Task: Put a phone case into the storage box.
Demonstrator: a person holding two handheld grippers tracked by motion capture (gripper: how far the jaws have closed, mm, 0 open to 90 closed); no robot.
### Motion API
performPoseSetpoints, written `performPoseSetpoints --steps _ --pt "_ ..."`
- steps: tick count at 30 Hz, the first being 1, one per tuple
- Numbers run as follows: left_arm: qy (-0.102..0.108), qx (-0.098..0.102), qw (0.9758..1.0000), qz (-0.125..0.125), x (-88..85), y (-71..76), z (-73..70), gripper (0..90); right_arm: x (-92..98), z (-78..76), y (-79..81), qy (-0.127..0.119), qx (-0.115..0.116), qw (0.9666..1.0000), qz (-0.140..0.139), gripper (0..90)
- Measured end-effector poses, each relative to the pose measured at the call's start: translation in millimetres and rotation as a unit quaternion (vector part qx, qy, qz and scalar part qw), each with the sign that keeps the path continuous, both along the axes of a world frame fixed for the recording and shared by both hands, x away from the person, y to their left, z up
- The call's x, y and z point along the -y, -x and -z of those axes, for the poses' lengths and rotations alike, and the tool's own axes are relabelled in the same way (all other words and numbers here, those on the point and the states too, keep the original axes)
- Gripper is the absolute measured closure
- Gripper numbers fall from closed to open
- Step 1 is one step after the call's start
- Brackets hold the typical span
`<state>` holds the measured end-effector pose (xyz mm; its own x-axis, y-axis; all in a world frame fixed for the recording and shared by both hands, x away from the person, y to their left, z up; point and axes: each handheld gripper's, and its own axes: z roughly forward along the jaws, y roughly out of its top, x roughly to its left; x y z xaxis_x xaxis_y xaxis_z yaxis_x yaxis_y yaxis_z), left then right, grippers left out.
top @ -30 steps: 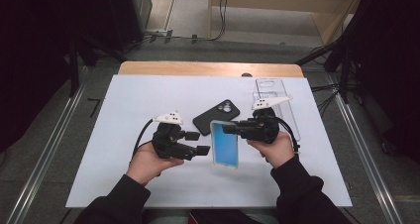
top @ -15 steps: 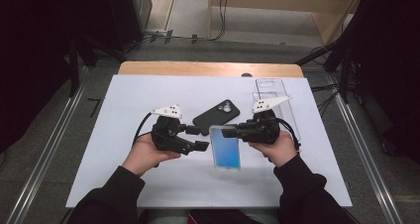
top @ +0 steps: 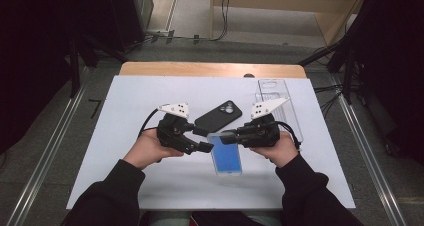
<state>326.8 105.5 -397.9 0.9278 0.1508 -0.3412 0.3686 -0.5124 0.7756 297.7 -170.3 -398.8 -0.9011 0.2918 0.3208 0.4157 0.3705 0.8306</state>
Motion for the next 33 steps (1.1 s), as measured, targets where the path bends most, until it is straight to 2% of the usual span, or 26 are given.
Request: performPoseSetpoints --steps 3,6,8,12,13,14,15,23,24,26,29,32,33 --pt "0.004 -0.005 0.9999 0.012 0.6 -2.8 0.2 41.1 -0.5 0.0 -1.1 -0.002 0.001 1.0 -0.008 76.7" --pt "-0.007 -0.011 0.9993 0.034 3.3 -3.0 2.2 50.7 -1.0 0.6 -2.7 -0.007 -0.003 0.9998 -0.019 76.7" --pt "-0.009 -0.01 0.9989 0.046 4.9 -2.0 3.3 53.0 -1.1 1.0 -3.2 -0.008 -0.002 0.9997 -0.021 76.7" --pt "-0.008 -0.012 0.9978 0.065 6.5 -2.1 5.4 69.8 -2.3 1.8 -3.8 -0.016 -0.002 0.9993 -0.035 76.8" --pt "-0.007 -0.013 0.9976 0.067 6.5 -2.3 5.8 69.8 -2.3 1.8 -3.8 -0.016 -0.002 0.9993 -0.035 76.8" --pt "-0.006 -0.022 0.9973 0.07 6.7 -2.8 6.0 72.4 -2.5 1.9 -3.8 -0.015 -0.005 0.9992 -0.037 76.8" --pt "-0.006 -0.027 0.9971 0.071 6.7 -3.2 6.1 78.7 -3.6 3.0 -4.1 -0.012 -0.005 0.9991 -0.041 76.7" --pt "-0.013 -0.043 0.9971 0.061 5.7 -3.5 5.0 81.4 -4.7 6.0 -6.0 -0.015 -0.013 0.9987 -0.047 76.4" --pt "-0.014 -0.039 0.9975 0.057 5.2 -3.3 4.3 81.4 -4.9 6.0 -6.0 -0.014 -0.009 0.9987 -0.048 76.2" --pt "-0.019 -0.046 0.9972 0.056 3.8 -4.1 4.0 81.5 -4.8 5.8 -5.7 -0.016 -0.014 0.9987 -0.046 71.3" --pt "-0.025 -0.055 0.9973 0.043 0.6 -4.7 3.3 81.4 -2.6 4.3 -5.5 -0.026 -0.004 0.9992 -0.031 54.1" --pt "-0.022 -0.058 0.9977 0.026 -4.6 -6.3 1.0 81.4 0.7 3.8 -5.5 -0.028 -0.003 0.9996 -0.008 42.3" --pt "-0.02 -0.066 0.9974 0.018 -6.1 -6.8 -0.1 81.4 1.2 4.4 -5.6 -0.027 -0.003 0.9996 -0.008 38.7"
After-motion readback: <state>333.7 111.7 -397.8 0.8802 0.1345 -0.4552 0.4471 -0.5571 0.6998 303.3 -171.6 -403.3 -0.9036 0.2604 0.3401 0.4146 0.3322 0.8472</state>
